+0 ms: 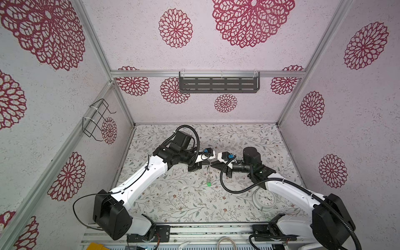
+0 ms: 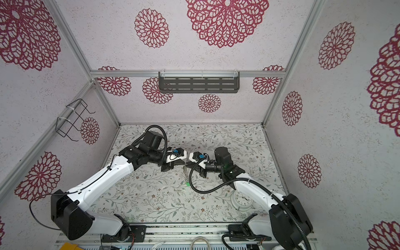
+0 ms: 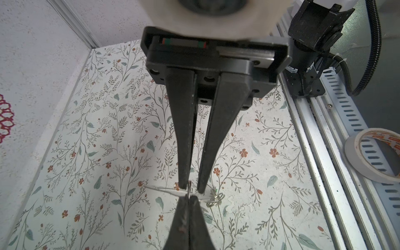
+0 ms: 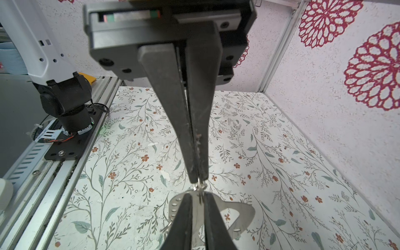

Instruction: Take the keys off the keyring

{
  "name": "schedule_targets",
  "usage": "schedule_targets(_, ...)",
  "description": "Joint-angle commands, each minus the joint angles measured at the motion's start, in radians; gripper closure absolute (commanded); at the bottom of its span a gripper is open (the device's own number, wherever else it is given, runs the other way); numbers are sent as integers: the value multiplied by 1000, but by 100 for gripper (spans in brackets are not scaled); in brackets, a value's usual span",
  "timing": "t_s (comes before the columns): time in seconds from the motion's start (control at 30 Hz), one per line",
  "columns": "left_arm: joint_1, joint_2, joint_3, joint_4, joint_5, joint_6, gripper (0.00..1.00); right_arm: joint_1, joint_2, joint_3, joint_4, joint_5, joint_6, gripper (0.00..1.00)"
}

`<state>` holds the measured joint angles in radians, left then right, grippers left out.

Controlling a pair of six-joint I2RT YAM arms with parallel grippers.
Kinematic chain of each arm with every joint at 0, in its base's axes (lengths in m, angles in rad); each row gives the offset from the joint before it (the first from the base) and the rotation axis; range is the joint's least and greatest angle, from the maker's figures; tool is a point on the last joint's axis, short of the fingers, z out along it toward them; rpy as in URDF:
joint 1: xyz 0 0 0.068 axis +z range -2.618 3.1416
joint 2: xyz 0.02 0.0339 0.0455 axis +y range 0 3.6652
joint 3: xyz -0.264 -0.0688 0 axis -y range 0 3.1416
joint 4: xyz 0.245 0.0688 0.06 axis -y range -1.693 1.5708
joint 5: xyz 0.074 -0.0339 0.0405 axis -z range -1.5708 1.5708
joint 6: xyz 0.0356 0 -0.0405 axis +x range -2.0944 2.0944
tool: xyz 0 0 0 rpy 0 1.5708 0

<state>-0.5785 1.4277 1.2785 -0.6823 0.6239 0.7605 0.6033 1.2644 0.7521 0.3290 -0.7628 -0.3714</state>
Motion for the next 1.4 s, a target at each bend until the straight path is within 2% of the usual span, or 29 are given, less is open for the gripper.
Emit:
schedule_targets(0.0, -11, 13, 32, -21, 27, 26, 100, 6, -7, 0, 66, -23, 18, 88)
schedule_targets(0.23, -15, 19, 42, -30, 34, 29, 100, 8, 0, -1, 80, -24, 29, 92)
schedule_targets(0.4, -15, 25, 44, -30, 25, 14, 100, 10, 1, -13, 106, -19, 43, 100)
schedule_targets(0.43, -9, 22, 41, -18, 14, -6, 93, 10, -2, -14, 110, -10, 54, 100)
schedule_targets(0.47, 1, 17, 35, 1, 4, -34, 82, 10, -2, -15, 110, 5, 67, 100)
schedule_targets(0.53, 40, -8, 3, 89, -14, -123, 69, 12, -5, -16, 110, 62, 117, 100)
schedule_targets(0.57, 61, -23, -19, 140, -19, -173, 58, 12, -7, -17, 110, 93, 142, 100)
schedule_targets(0.63, 111, -67, -73, 255, -26, -263, 52, 22, -18, -23, 122, 189, 215, 100)
schedule_targets(0.77, 151, -126, -162, 399, -69, -355, 51, 55, -44, -44, 155, 329, 309, 100)
schedule_targets(1.1, 139, -143, -315, 582, -93, -509, 51, 143, -51, -42, 193, 670, 500, 100)
schedule_targets(1.37, 80, -108, -377, 682, -175, -564, 52, 174, -23, -25, 186, 758, 541, 100)
